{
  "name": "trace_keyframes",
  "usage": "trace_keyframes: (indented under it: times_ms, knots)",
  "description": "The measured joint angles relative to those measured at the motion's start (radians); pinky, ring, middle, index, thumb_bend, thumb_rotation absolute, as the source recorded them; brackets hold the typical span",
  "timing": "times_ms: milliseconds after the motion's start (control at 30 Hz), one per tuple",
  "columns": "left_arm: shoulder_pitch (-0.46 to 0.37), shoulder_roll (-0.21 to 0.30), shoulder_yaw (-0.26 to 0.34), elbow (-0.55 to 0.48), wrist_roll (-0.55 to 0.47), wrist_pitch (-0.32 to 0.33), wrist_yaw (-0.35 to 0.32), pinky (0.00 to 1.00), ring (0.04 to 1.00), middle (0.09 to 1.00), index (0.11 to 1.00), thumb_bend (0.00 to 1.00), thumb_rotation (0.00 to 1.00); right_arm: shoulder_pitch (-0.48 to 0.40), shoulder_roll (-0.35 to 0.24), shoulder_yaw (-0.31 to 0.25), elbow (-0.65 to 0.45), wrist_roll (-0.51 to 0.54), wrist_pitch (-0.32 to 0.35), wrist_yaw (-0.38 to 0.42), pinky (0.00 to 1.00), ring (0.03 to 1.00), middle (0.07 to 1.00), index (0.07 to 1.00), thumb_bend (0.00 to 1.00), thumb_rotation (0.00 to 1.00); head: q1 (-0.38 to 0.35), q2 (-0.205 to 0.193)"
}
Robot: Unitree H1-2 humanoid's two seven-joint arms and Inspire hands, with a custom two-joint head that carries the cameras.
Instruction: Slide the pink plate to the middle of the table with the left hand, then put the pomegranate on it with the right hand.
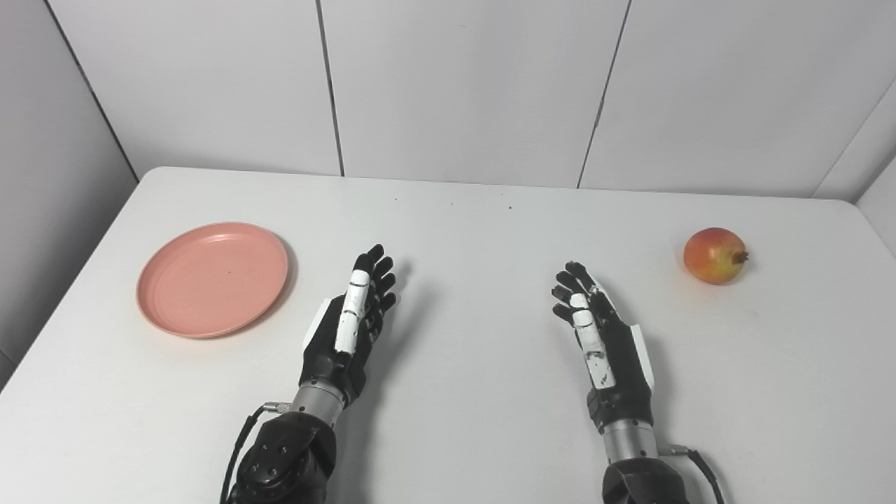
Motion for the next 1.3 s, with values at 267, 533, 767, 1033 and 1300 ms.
trace_keyframes:
  times_ms: [267, 533, 767, 1033, 1300]
  knots:
    - [0.000, -0.027, 0.008, 0.001, 0.000, 0.000, 0.019, 1.00, 0.998, 1.000, 0.988, 0.53, 0.99, -0.002, 0.003, 0.001, 0.009, 0.001, 0.000, 0.001, 0.83, 0.853, 0.865, 0.864, 0.49, 0.82, 0.005, -0.011]
    - [0.000, -0.029, 0.007, 0.021, -0.001, -0.001, 0.023, 1.00, 1.000, 1.000, 1.000, 0.51, 1.00, -0.002, 0.000, 0.001, 0.013, -0.001, 0.000, 0.001, 0.83, 0.853, 0.865, 0.865, 0.49, 0.83, 0.006, -0.009]
    - [0.000, -0.040, -0.003, 0.023, -0.014, -0.005, 0.022, 1.00, 1.000, 1.000, 1.000, 0.52, 1.00, -0.002, -0.001, 0.000, 0.014, 0.002, 0.000, 0.002, 0.84, 0.853, 0.865, 0.864, 0.49, 0.82, 0.008, -0.012]
    - [0.000, -0.031, -0.022, 0.025, -0.007, -0.007, 0.016, 1.00, 1.000, 1.000, 1.000, 0.51, 1.00, -0.002, -0.001, -0.001, 0.018, 0.001, 0.000, 0.002, 0.84, 0.859, 0.870, 0.870, 0.49, 0.82, 0.006, -0.015]
    - [-0.005, 0.027, -0.089, 0.059, 0.099, -0.062, 0.001, 1.00, 1.000, 1.000, 1.000, 0.56, 1.00, -0.005, 0.000, -0.012, 0.034, 0.009, -0.003, 0.001, 0.86, 0.872, 0.887, 0.899, 0.49, 0.88, 0.005, -0.018]
